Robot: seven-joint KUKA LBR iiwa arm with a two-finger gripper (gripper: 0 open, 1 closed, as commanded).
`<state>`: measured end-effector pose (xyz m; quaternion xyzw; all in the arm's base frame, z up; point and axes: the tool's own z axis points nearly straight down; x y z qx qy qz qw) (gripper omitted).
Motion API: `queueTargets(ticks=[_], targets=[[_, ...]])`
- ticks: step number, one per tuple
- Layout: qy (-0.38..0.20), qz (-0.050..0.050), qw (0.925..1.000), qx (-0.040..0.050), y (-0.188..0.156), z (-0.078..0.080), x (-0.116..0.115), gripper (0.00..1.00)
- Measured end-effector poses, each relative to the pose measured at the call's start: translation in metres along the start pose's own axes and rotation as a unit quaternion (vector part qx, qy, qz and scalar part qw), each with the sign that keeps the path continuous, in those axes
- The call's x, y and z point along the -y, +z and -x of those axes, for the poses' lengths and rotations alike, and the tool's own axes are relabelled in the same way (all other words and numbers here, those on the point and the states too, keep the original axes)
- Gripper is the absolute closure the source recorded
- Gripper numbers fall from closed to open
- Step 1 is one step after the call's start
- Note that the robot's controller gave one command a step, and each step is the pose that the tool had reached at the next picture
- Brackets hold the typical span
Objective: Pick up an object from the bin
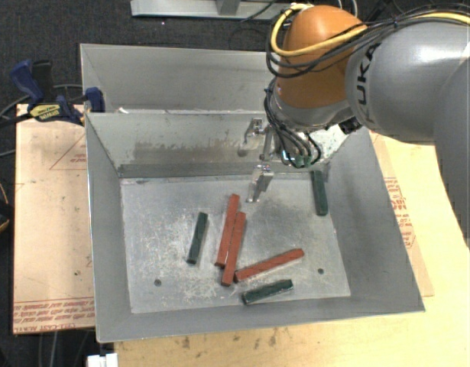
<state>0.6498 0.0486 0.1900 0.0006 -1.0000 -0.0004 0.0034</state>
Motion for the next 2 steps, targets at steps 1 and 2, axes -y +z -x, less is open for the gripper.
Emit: queueTargets(ticks=[1, 2], targets=[[0.000, 0.000, 1.0000, 0.0042, -0.005, 0.002, 0.000, 0.00], [-0.031, 0.000, 0.9995, 0.0070, 0.036, -0.013, 0.002, 0.00]])
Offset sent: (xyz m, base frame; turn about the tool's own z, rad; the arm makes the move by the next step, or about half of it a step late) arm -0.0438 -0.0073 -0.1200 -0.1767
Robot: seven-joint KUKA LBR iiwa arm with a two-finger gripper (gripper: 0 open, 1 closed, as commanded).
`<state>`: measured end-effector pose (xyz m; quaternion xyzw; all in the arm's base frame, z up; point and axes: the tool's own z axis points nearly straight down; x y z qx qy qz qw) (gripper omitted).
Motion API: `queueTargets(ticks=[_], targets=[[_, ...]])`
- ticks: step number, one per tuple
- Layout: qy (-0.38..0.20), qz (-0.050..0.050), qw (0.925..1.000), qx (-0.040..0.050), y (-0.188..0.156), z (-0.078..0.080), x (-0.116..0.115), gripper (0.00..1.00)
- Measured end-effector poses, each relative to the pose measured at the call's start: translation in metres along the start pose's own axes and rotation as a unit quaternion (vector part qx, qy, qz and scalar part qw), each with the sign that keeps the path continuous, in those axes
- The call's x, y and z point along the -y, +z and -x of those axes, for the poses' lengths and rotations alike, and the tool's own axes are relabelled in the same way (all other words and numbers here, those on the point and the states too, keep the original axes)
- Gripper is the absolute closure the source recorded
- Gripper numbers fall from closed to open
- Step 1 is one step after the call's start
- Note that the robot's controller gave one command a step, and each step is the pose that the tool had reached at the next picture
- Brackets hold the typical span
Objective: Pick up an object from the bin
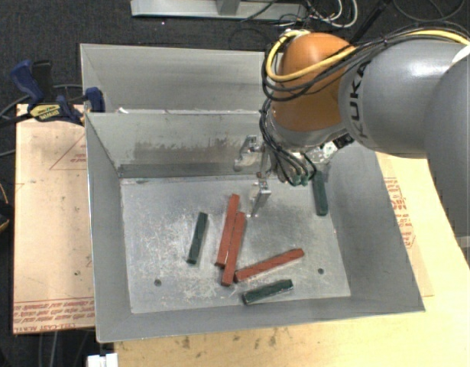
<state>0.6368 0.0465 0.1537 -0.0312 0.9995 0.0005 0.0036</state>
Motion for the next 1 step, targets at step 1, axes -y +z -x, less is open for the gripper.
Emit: queueTargets(ticks=[1], targets=[[-0.114, 0.000, 0.9935, -0.0019, 0.0510, -0.0035, 0.0049, 0.00]])
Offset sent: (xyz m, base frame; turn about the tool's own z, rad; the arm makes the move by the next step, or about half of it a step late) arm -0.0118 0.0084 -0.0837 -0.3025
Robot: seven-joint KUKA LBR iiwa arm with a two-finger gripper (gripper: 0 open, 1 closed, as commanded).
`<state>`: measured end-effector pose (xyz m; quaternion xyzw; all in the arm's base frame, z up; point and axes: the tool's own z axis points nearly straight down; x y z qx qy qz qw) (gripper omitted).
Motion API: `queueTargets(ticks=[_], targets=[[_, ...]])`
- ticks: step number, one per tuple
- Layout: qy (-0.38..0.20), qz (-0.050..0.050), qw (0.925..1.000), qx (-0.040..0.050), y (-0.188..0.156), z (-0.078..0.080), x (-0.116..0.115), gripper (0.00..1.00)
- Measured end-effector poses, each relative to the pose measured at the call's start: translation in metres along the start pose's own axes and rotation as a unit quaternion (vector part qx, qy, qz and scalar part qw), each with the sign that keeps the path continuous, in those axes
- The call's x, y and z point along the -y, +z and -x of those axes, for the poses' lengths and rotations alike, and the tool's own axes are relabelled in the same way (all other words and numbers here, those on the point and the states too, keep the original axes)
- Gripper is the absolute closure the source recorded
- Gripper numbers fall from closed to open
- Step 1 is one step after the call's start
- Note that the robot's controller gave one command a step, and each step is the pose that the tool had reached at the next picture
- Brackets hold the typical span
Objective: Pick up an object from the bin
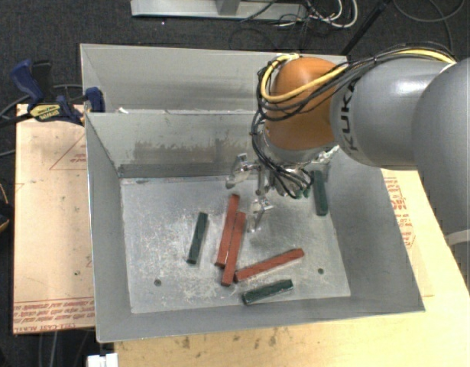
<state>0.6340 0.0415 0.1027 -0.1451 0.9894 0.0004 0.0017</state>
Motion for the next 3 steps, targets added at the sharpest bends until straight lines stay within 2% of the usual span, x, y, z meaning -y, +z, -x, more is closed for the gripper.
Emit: queueTargets(ticks=[1, 2, 3], targets=[[-0.036, -0.002, 0.9993, 0.0059, 0.022, 0.002, -0.014, 1.00], [-0.035, -0.002, 0.9994, 0.0063, 0.023, 0.002, -0.014, 1.00], [-0.023, 0.000, 0.9997, 0.0008, -0.114, -0.013, -0.020, 1.00]])
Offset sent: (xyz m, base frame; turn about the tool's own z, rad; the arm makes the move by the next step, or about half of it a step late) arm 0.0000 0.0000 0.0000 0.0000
